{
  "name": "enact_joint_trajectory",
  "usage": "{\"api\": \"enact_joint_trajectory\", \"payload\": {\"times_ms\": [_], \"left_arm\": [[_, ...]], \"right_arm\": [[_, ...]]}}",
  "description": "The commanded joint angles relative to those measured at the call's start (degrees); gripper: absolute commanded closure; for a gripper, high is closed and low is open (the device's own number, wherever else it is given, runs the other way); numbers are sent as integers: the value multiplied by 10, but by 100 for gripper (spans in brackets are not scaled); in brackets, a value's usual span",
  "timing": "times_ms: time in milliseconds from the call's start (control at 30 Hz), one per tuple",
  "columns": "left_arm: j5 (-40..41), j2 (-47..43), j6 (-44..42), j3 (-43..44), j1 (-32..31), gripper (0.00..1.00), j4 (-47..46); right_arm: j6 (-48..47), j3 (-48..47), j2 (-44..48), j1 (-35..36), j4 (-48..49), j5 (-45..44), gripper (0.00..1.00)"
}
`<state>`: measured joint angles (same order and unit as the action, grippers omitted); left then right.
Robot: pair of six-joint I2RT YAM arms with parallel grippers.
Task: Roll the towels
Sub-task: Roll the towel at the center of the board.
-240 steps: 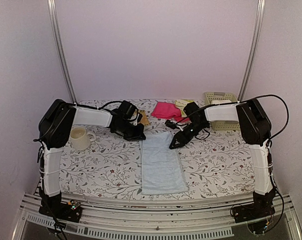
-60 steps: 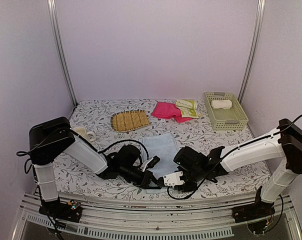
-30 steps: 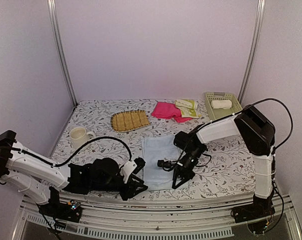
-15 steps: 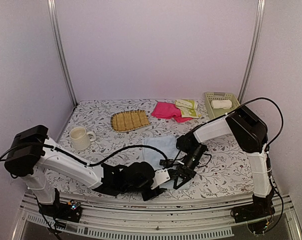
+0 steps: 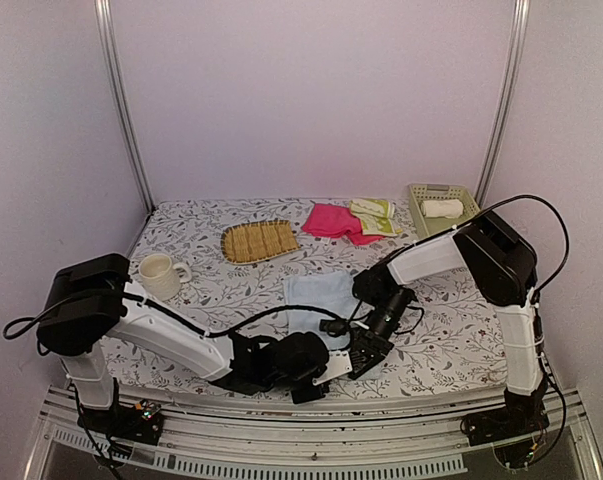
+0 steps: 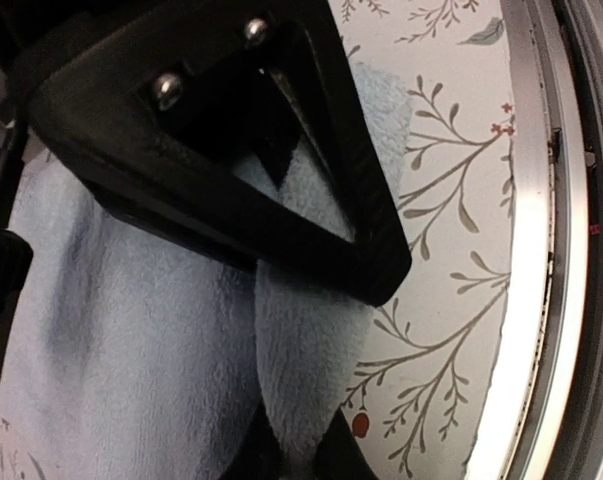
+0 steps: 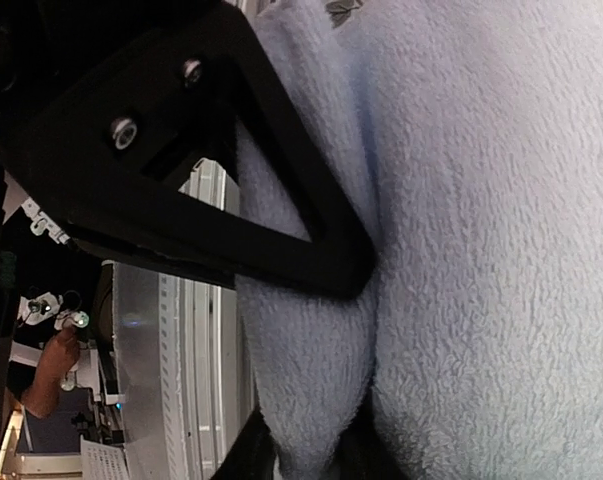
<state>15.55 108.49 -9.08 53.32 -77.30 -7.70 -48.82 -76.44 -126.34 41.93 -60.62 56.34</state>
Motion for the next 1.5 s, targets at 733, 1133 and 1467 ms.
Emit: {"api": "enact_joint_trajectory", "payload": {"times_ms": [733, 1133, 1467], "left_arm": [[-461, 22, 315, 21, 113, 100, 51], [-570, 94, 402, 39, 147, 100, 35], [-583, 98, 428, 23, 164, 100, 3]], "right_arm": [[86, 291, 569, 80, 220, -332, 64], [81, 330, 467, 231, 362, -470, 58], [81, 330, 378, 253, 429, -507, 56]]}}
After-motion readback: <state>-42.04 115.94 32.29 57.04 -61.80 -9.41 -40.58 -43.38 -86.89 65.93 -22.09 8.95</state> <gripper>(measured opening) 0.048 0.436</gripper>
